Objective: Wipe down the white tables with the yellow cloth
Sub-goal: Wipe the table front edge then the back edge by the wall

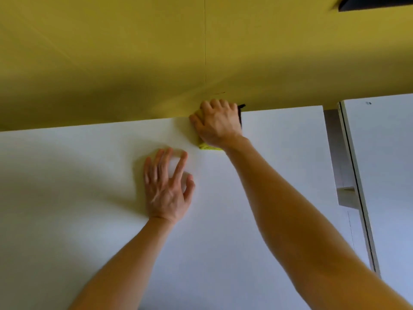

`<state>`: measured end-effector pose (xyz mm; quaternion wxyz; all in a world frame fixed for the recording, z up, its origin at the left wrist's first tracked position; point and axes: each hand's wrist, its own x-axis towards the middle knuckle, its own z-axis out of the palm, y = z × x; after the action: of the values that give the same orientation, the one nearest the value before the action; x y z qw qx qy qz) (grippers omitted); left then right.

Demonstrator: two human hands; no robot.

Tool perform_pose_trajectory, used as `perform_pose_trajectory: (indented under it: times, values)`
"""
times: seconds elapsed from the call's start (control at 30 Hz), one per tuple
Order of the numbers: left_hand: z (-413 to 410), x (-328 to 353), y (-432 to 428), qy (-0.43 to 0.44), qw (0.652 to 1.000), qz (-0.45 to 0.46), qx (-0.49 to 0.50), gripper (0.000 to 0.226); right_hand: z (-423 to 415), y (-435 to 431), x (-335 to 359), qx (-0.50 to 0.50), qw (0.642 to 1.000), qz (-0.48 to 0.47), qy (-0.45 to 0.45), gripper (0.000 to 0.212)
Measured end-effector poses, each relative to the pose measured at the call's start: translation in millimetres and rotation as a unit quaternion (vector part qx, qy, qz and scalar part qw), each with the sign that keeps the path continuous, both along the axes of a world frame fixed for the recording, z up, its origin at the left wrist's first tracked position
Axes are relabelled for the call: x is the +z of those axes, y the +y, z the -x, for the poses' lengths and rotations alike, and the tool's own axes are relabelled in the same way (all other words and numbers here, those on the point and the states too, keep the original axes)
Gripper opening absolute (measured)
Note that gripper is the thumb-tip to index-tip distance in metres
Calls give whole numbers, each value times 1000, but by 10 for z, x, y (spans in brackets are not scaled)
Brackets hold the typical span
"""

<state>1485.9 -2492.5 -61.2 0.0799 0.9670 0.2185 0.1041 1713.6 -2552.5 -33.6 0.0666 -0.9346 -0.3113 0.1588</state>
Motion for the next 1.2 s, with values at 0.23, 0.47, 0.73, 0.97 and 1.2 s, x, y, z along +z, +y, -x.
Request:
perform_pose_trajectory:
  times: [0.23,0.47,0.73,0.97,1.2]
  values:
    - [-39,6,-27,5,1000,-20,3,53,-137,-75,-62,63,995,-60,51,52]
    - [-70,62,-53,24,999,-39,-7,53,-1111,-2013,37,-132,991,6,-18,57]
    - [-278,213,-355,62,995,-72,-22,62,-132,-395,-12,-5,1000,-9,-2,52]
    - [-529,65,-763,13,999,-32,-26,55,-880,-1551,-80,-26,997,-76,-7,50]
    - [-540,42,-758,12,999,-18,-28,55,-1044,-1945,-107,-218,972,-24,-86,45]
